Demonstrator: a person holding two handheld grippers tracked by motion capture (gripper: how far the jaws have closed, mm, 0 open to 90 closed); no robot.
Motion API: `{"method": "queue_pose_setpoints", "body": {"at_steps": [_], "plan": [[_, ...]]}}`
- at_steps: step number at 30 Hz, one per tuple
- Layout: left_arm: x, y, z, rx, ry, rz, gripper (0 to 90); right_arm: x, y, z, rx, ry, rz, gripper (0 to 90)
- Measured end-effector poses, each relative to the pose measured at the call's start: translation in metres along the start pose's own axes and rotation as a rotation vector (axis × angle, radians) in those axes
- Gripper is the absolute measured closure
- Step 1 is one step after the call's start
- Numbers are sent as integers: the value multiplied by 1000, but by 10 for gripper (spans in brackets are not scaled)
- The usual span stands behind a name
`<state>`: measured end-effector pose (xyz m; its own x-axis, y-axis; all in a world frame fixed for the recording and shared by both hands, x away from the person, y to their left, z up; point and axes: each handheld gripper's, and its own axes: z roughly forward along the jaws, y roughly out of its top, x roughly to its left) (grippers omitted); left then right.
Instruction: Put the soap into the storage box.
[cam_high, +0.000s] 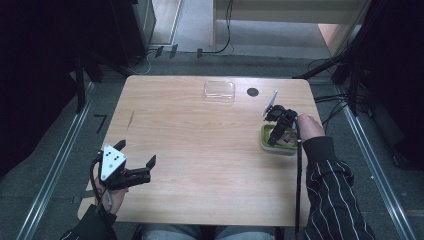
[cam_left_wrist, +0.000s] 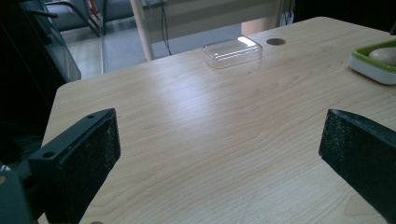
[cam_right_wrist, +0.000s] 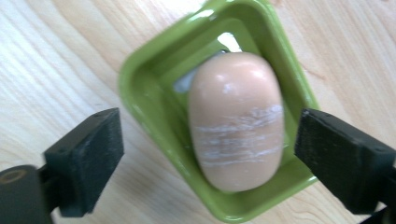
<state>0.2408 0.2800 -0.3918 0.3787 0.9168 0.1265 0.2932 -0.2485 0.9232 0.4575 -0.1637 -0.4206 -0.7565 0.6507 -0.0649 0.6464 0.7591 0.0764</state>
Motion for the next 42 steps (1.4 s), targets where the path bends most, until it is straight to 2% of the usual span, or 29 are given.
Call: {"method": "queue_pose_setpoints", "body": {"at_steps": [13,18,20,32,34,41,42], "plan": [[-3,3,5,-4,-24,6,0,21,-3,-1,10,9,5,16],[-6,5,9,-5,-36,11,0,30,-6,-2,14,7,-9,16],[-7,5,10,-8,-40,11,0,36,-7,-3,7,9,4,16],[-14,11,22,-14,-77,26,0,68,-22,-5,16,36,-29,16],[-15,12,23,-12,-83,30,0,74,-24,-4,18,41,-21,16],[-19,14,29,-14,-102,35,0,100,-38,4,50,60,-68,16],[-19,15,29,-15,-104,34,0,100,-38,4,50,60,-68,16]]}}
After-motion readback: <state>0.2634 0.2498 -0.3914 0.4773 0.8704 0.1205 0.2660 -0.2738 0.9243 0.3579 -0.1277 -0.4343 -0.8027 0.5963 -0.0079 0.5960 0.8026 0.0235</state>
